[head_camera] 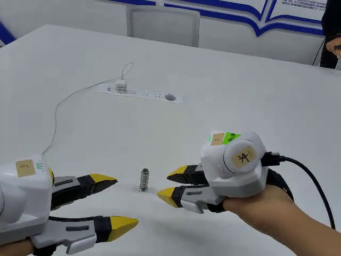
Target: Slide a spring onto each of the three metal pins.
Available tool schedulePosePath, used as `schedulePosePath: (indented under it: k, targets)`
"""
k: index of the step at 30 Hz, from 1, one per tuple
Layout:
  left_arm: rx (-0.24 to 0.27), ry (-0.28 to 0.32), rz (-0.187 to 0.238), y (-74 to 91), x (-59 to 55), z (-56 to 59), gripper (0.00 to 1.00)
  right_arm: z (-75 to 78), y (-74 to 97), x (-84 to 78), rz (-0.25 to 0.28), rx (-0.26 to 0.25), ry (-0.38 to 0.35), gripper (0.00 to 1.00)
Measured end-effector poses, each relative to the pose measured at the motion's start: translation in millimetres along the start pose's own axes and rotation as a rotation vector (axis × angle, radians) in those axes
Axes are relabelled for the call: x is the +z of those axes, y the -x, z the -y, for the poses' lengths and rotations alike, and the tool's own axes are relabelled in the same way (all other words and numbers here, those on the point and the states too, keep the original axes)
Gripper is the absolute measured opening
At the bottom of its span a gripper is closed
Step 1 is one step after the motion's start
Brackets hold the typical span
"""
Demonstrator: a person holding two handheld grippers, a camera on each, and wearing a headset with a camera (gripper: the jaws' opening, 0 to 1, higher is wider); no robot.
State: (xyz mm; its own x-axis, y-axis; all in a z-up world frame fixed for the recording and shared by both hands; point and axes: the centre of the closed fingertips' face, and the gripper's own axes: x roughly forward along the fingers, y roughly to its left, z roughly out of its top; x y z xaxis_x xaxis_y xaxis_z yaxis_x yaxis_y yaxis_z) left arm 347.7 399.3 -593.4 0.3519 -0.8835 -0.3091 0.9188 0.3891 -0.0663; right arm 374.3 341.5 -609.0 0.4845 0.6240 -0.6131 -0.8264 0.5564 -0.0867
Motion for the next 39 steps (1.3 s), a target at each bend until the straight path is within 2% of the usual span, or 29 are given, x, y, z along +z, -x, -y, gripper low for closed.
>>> schedulePosePath:
  k: [9, 16, 26, 39]
  targets:
    - [-0.006, -0.013, -0.005, -0.3, 1.6, 2.0, 0.55, -5.0, 24.4, -11.9, 0.01, -0.005, -0.023, 0.25]
    - [-0.012, -0.029, -0.016, -2.0, 1.3, 4.2, 0.57, -2.5, 48.6, -24.2, 0.007, -0.018, -0.034, 0.27]
    - [-0.006, -0.033, -0.018, -1.5, 1.8, 4.3, 0.57, 12.5, 76.1, -41.6, 0.01, -0.065, -0.072, 0.28]
    - [0.002, -0.029, -0.023, -1.3, 0.6, 3.7, 0.58, 33.8, 108.5, -75.2, 0.022, -0.149, -0.151, 0.31]
